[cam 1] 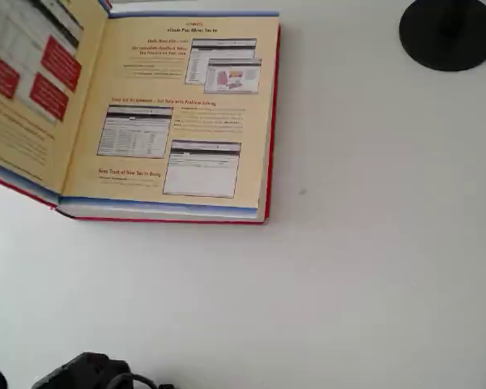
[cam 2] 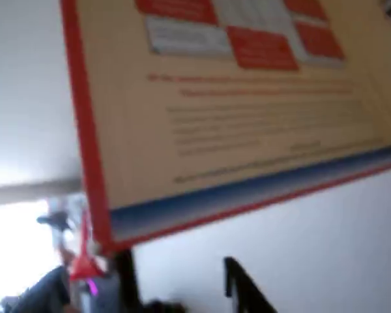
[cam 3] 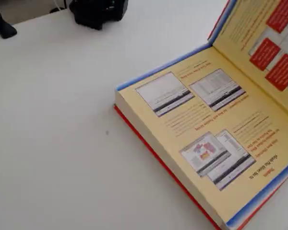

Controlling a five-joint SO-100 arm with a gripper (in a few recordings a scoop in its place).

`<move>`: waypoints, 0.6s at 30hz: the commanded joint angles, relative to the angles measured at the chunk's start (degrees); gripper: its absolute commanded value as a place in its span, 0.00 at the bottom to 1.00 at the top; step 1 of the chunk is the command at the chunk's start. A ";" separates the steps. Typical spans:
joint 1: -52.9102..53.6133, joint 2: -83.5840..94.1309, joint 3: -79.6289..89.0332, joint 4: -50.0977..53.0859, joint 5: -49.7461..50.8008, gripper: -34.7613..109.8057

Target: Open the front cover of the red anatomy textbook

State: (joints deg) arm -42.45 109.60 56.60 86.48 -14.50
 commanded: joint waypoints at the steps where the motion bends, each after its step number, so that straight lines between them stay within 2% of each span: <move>1: -3.87 -0.70 -3.52 1.41 -1.85 0.46; 5: 5.10 0.00 -3.87 0.09 3.08 0.45; 11: 26.72 1.32 -2.29 2.55 11.16 0.40; 13: 34.01 2.72 1.14 2.72 12.66 0.38; 18: 47.64 10.90 18.46 -1.32 14.33 0.25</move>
State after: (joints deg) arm -6.50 112.06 62.67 88.42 -1.76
